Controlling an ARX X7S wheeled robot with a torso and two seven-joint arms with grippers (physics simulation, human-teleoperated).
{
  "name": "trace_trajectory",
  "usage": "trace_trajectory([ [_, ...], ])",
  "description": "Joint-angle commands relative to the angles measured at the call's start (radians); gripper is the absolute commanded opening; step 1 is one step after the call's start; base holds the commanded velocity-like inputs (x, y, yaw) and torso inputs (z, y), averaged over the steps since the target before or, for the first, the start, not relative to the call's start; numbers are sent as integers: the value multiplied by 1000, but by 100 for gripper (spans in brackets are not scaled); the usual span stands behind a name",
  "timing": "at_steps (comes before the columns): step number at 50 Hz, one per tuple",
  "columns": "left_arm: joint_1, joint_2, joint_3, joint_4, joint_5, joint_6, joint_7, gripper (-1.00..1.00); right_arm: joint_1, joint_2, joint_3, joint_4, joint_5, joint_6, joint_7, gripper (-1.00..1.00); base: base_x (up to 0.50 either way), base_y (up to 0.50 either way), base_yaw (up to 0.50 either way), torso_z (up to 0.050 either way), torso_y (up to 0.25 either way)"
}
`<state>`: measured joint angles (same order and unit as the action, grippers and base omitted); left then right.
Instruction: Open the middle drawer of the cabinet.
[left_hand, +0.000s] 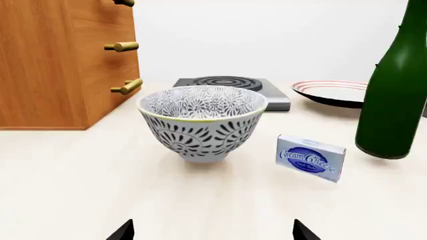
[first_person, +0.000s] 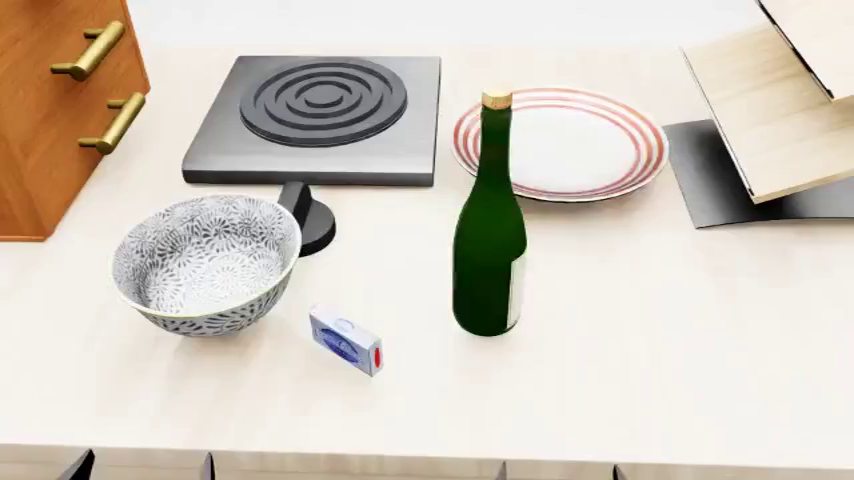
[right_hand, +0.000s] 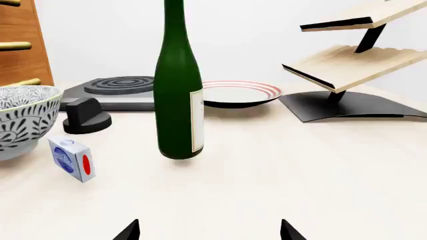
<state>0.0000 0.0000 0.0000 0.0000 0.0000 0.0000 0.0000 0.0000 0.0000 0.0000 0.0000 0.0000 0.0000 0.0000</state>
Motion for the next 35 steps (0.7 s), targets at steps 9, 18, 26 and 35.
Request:
trace_trajectory([
  [9,-12,-42,47,-5,-43,15,-48,100,7,42,-53,-4,32,21,41,100,0,0,0,0,0],
  [18,-14,-64,78,-13,-28,13,-75,100,13,57,-63,3,50,11,69,100,0,0,0,0,0],
  [26,-14,-70,84,-10,-52,16,-88,100,15,67,-69,-7,58,27,97,100,0,0,0,0,0],
  [35,-31,-81,77,-26,-93,34,-89,100,11,81,-84,-18,50,5,120,100,0,0,0,0,0],
])
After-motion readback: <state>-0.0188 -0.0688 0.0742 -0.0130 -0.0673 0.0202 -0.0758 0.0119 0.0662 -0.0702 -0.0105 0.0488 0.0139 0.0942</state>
